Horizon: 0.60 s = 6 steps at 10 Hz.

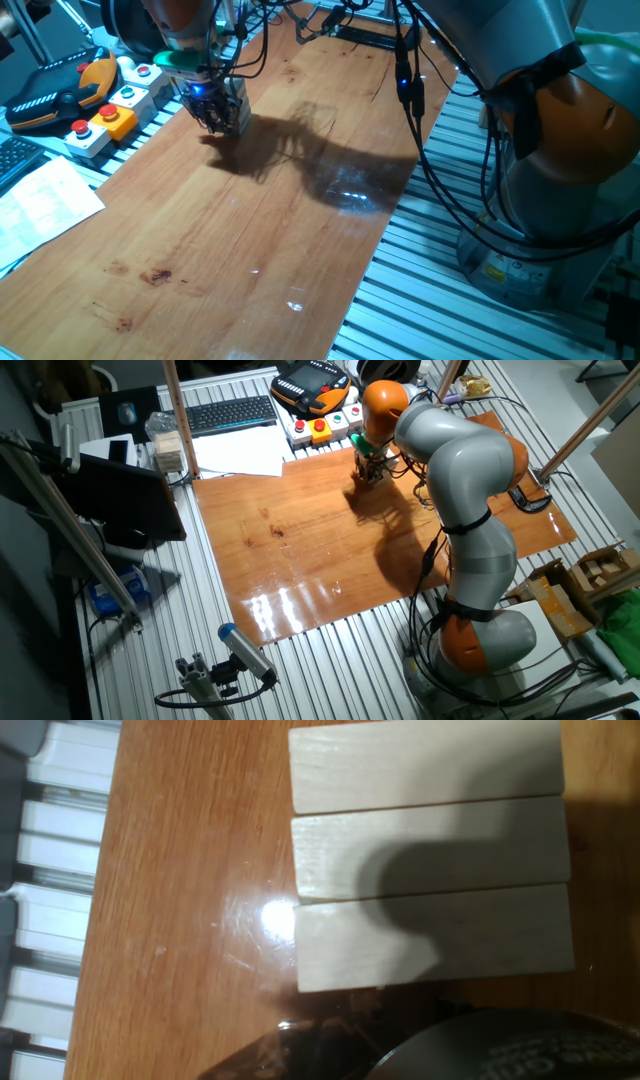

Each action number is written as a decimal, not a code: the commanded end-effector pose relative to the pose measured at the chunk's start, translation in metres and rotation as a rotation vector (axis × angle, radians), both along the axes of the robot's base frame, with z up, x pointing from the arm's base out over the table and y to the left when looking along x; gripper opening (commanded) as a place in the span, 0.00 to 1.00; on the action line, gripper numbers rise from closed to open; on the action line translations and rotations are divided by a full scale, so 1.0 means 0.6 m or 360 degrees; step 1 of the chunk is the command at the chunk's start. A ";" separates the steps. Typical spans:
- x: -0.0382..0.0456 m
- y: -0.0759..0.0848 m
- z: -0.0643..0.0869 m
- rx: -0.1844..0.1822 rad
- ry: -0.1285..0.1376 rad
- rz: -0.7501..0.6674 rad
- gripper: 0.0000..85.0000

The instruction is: Play Jenga

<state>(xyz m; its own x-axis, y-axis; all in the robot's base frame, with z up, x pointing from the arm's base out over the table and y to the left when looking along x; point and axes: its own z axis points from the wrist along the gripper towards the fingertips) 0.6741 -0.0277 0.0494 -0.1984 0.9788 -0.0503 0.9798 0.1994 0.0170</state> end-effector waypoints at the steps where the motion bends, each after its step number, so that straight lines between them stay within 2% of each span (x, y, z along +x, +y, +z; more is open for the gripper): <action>1: 0.000 0.000 0.000 0.0000 0.0000 0.0000 0.01; 6: -0.001 0.003 0.001 0.0000 0.0000 0.0000 0.01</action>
